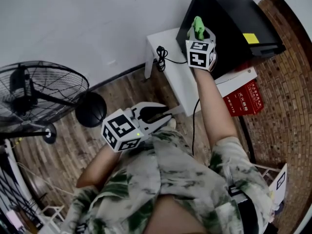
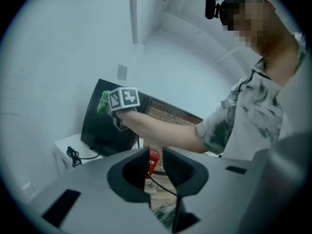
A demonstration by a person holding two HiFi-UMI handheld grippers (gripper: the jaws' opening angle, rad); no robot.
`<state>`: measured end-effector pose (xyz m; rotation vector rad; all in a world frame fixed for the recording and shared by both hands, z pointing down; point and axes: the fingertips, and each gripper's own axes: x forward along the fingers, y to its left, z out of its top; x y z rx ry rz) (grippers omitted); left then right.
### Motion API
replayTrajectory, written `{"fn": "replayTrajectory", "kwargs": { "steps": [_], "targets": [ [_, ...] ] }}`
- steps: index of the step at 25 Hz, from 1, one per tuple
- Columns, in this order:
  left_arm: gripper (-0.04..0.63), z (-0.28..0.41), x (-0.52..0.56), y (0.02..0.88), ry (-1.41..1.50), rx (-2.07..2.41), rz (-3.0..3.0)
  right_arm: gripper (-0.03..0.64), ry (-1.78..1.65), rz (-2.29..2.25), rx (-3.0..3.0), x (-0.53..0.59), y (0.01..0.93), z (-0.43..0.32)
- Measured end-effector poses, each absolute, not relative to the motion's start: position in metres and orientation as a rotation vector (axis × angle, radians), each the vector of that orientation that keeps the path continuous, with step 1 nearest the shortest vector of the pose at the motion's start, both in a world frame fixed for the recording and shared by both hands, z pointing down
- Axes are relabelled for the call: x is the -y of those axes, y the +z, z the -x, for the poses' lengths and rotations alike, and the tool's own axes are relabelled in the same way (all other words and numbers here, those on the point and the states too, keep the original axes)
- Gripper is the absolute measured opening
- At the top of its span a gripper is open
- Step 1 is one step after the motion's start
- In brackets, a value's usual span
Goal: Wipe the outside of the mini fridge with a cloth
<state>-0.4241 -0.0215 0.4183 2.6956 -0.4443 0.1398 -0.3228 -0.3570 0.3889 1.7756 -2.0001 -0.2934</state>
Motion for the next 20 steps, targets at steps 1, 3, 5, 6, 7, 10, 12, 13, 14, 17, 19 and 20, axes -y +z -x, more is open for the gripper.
{"fn": "replayTrajectory", "kwargs": {
  "steps": [1,3,5,6,7,10,12,13,14,17,19,20],
  "targets": [
    [0.091,0.424,0.022,0.417,0.136,0.446,-2.698,0.118,-0.316,-1.801,2.012,0.360,0.371,0.325],
    [0.091,0.426,0.022,0.416,0.131,0.452,-2.701,0.118,-0.361,-1.843,2.016,0.367,0.341,0.326],
    [0.091,0.430,0.023,0.415,0.124,0.461,-2.698,0.118,-0.392,-1.878,2.004,0.376,0.320,0.325],
    [0.091,0.433,0.024,0.415,0.120,0.467,-2.696,0.118,-0.398,-1.895,1.997,0.380,0.313,0.324],
    [0.091,0.435,0.025,0.414,0.116,0.475,-2.694,0.118,-0.399,-1.911,1.990,0.385,0.308,0.322],
    [0.091,0.439,0.029,0.415,0.109,0.502,-2.684,0.118,-0.382,-1.938,1.966,0.399,0.305,0.315],
    [0.091,0.441,0.030,0.417,0.106,0.518,-2.676,0.118,-0.360,-1.941,1.949,0.406,0.313,0.310],
    [0.091,0.442,0.031,0.418,0.105,0.526,-2.672,0.118,-0.347,-1.938,1.944,0.409,0.319,0.308],
    [0.091,0.444,0.032,0.419,0.106,0.533,-2.667,0.118,-0.334,-1.932,1.939,0.411,0.327,0.307],
    [0.091,0.445,0.035,0.422,0.106,0.551,-2.655,0.118,-0.280,-1.907,1.928,0.416,0.354,0.308],
    [0.091,0.445,0.037,0.423,0.106,0.559,-2.649,0.118,-0.244,-1.896,1.920,0.417,0.373,0.306],
    [0.091,0.445,0.037,0.424,0.108,0.563,-2.646,0.118,-0.230,-1.888,1.916,0.418,0.383,0.306]
  ]
}}
